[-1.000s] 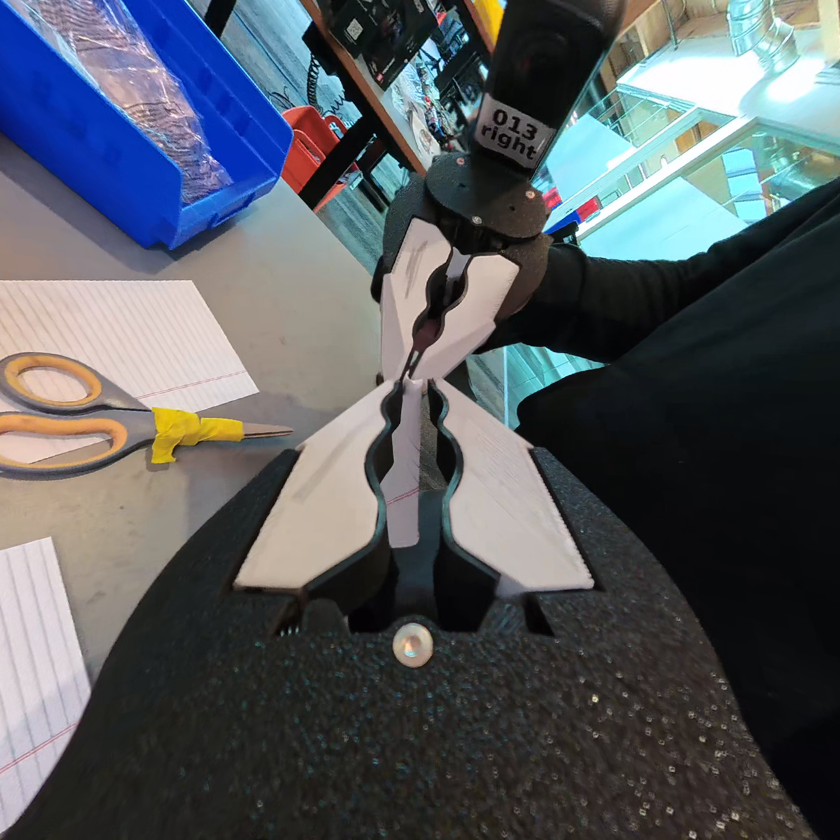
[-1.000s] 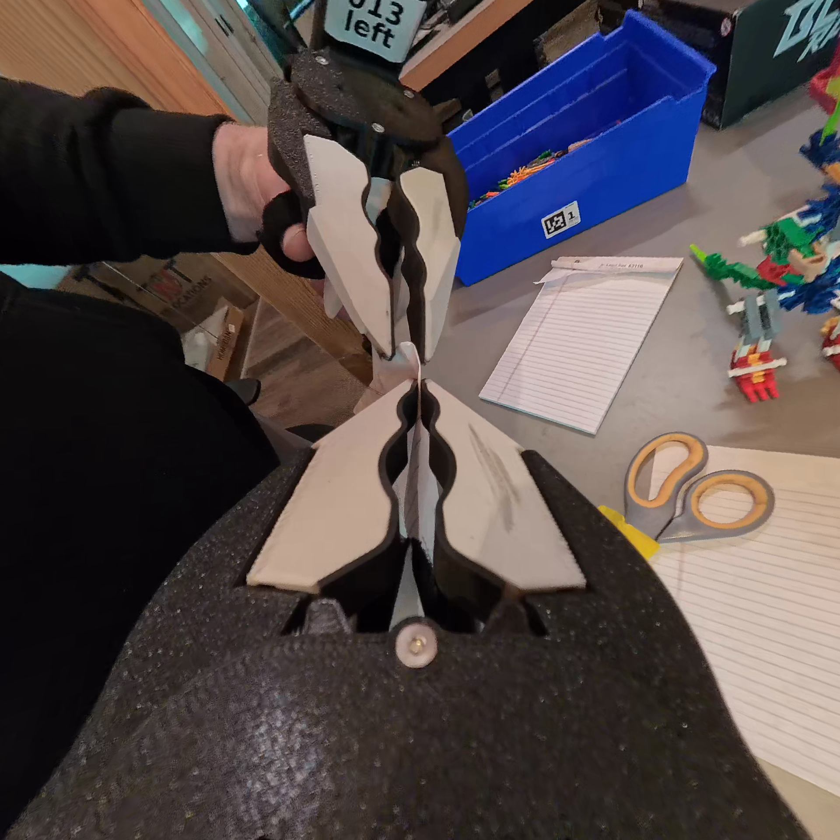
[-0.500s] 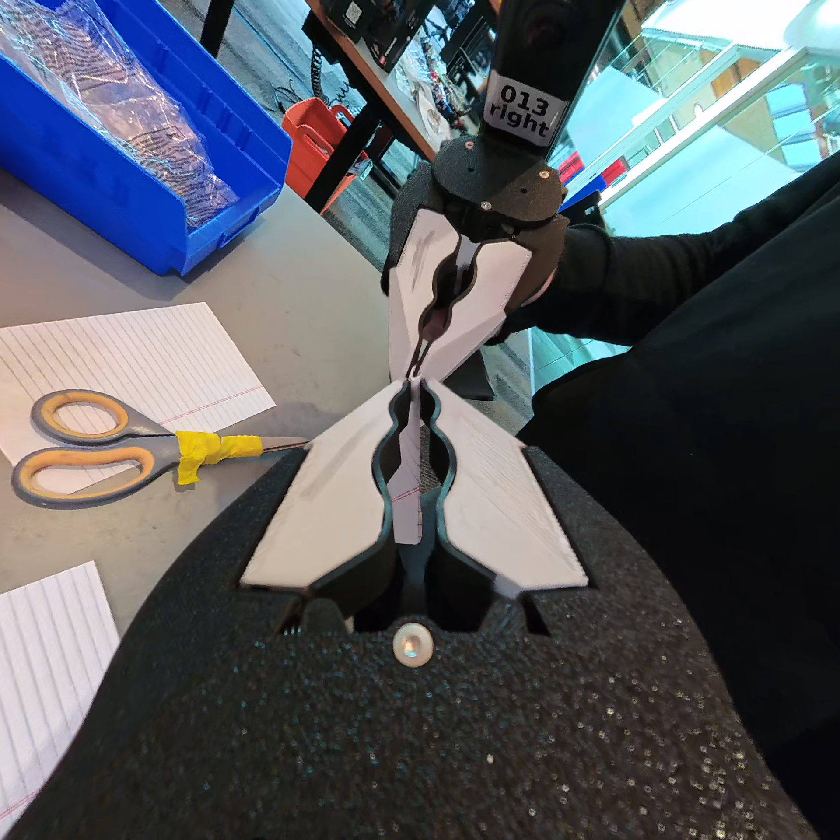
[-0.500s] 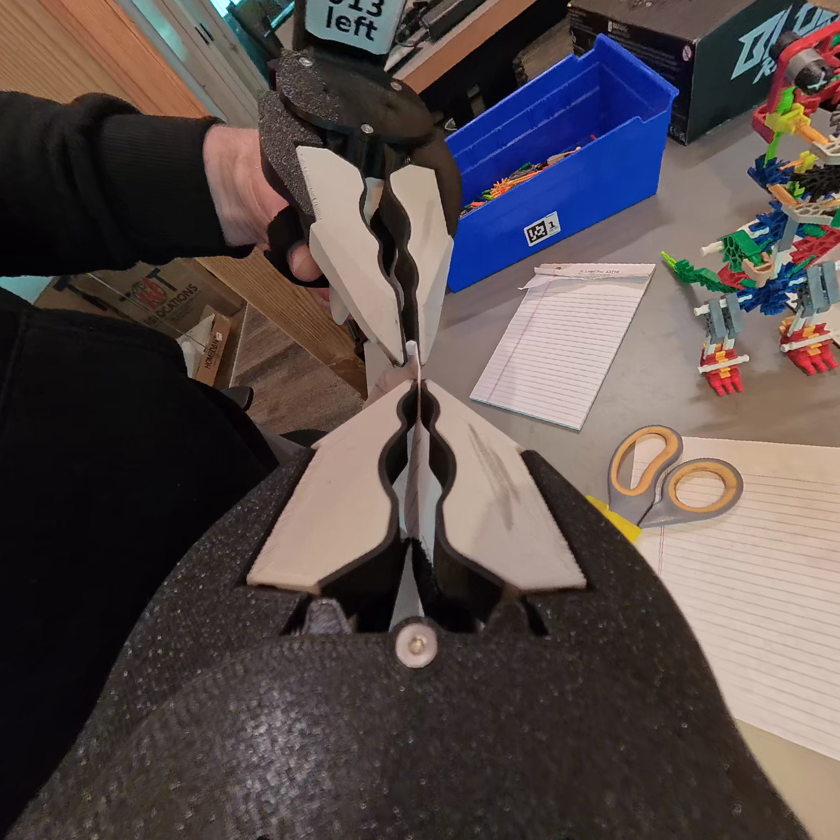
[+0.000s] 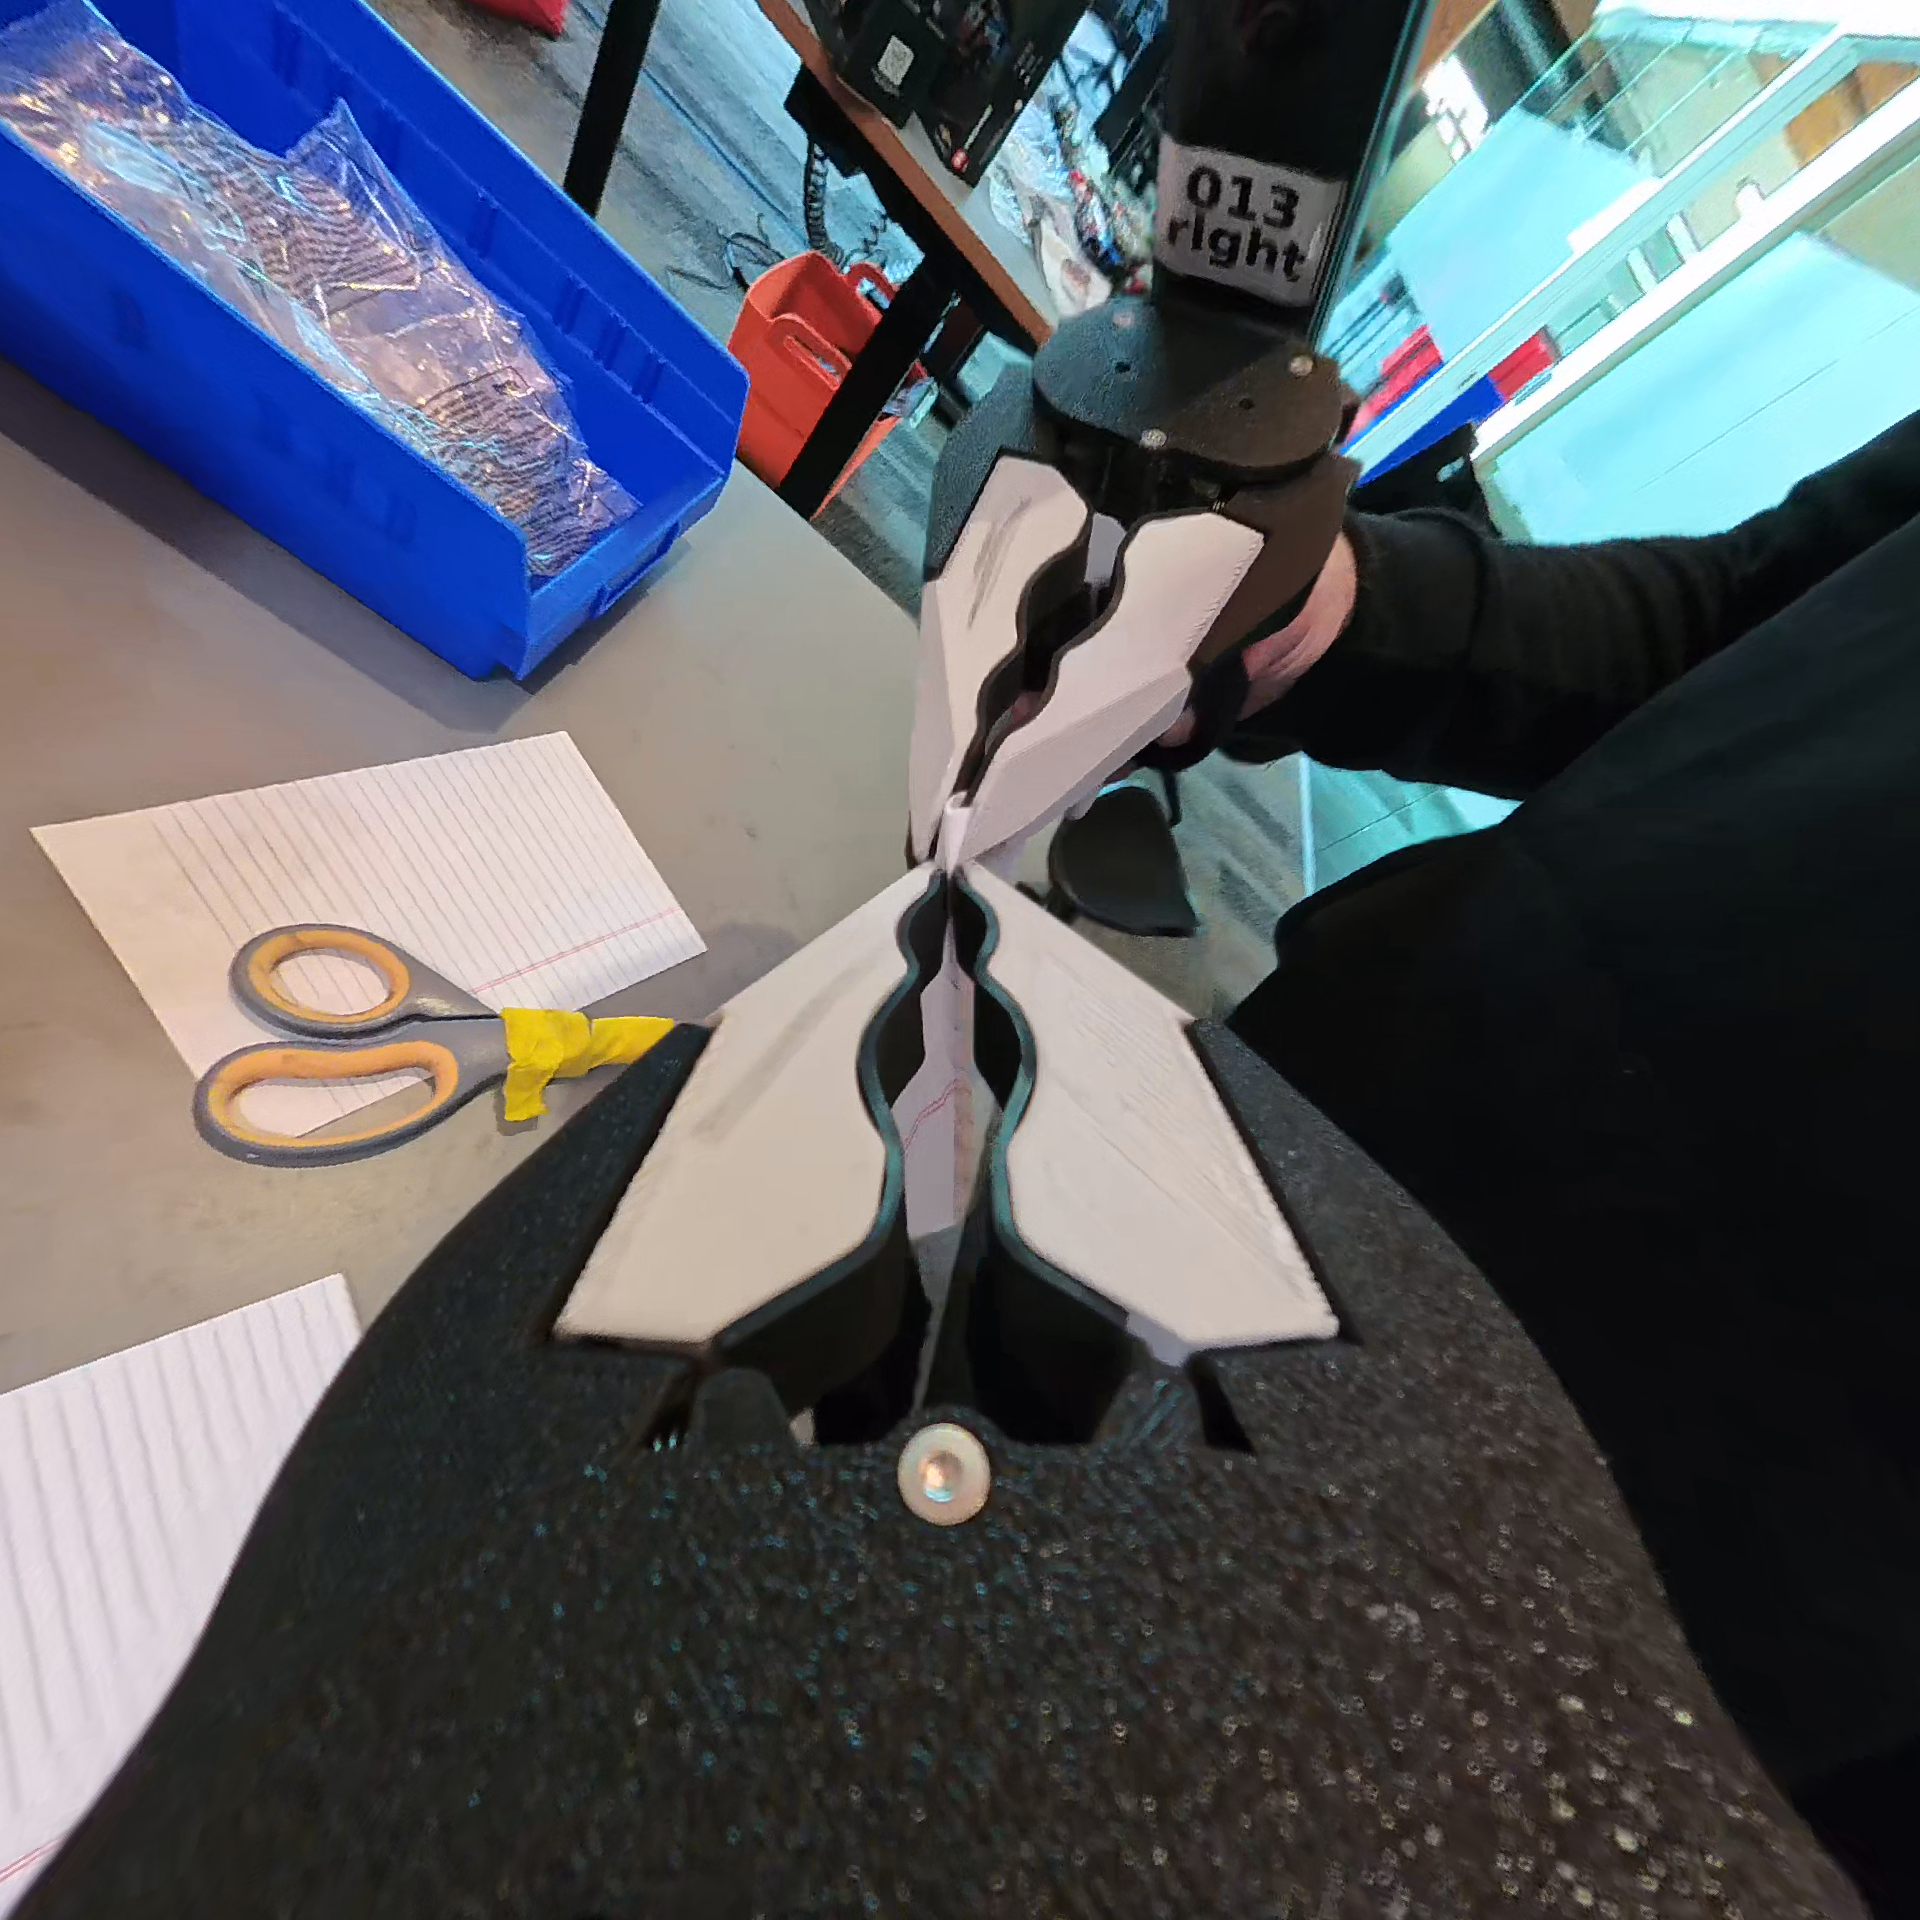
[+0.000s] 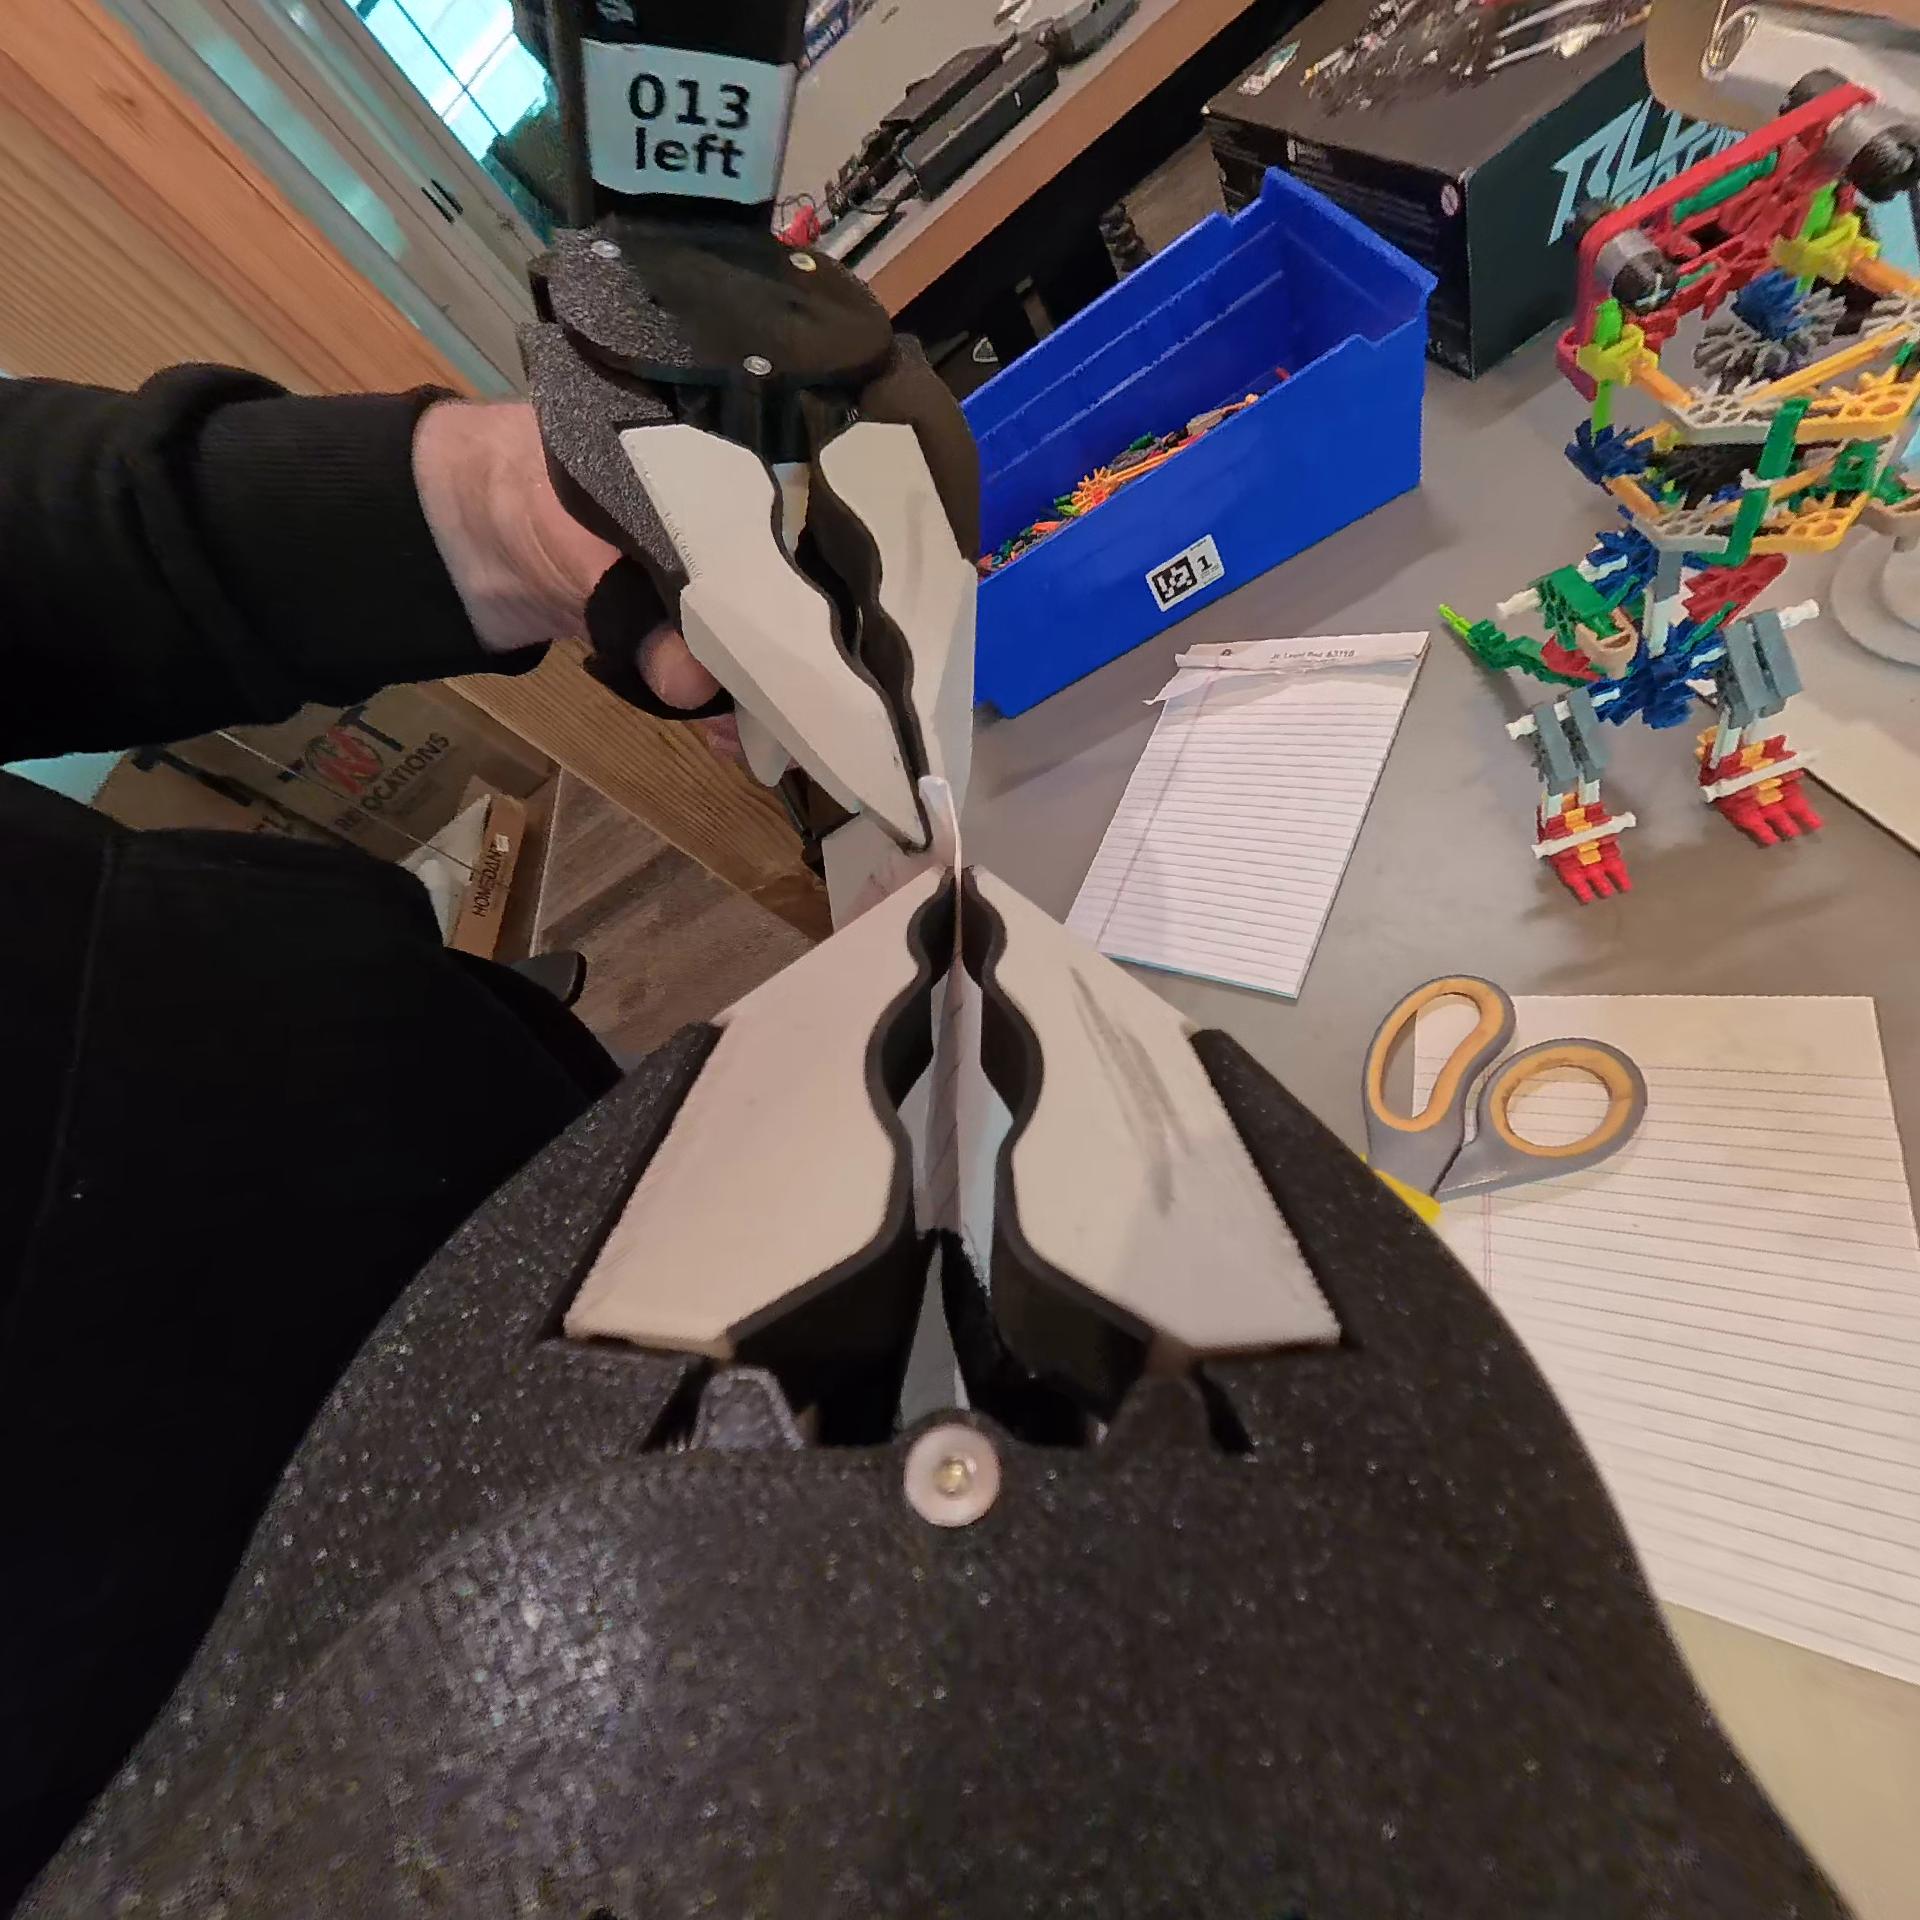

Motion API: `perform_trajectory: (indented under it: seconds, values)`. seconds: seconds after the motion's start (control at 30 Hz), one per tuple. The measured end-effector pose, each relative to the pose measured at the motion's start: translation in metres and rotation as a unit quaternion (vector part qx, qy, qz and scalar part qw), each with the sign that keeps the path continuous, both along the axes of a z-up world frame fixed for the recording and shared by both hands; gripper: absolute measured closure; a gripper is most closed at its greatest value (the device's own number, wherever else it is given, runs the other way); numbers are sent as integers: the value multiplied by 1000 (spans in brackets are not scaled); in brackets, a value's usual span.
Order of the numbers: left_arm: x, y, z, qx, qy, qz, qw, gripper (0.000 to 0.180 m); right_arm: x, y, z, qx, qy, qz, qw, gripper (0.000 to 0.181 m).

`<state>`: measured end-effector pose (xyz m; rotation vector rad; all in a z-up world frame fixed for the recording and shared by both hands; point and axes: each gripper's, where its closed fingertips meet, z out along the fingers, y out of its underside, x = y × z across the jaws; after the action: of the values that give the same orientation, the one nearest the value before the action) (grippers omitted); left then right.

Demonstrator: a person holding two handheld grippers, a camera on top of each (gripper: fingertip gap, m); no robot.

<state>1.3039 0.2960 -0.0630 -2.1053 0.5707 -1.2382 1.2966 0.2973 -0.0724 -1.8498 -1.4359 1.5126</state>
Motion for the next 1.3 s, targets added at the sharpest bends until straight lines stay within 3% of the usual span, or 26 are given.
perform_trajectory:
  seconds: [0.3,0.43,0.63,0.8,1.3]
  values:
    - [4,-2,-5,53,99,-31,993,175,1,2,7,-23,4,-9,1000,181]
    - [7,-7,9,30,39,-31,998,164,3,7,17,3,23,-7,1000,181]
    - [2,4,49,40,-37,-6,998,167,6,5,30,61,42,8,997,181]
    - [9,6,55,39,-23,-17,999,172,6,6,37,109,37,9,993,181]
    - [10,10,55,39,-10,-17,999,173,7,11,46,143,36,-3,989,181]
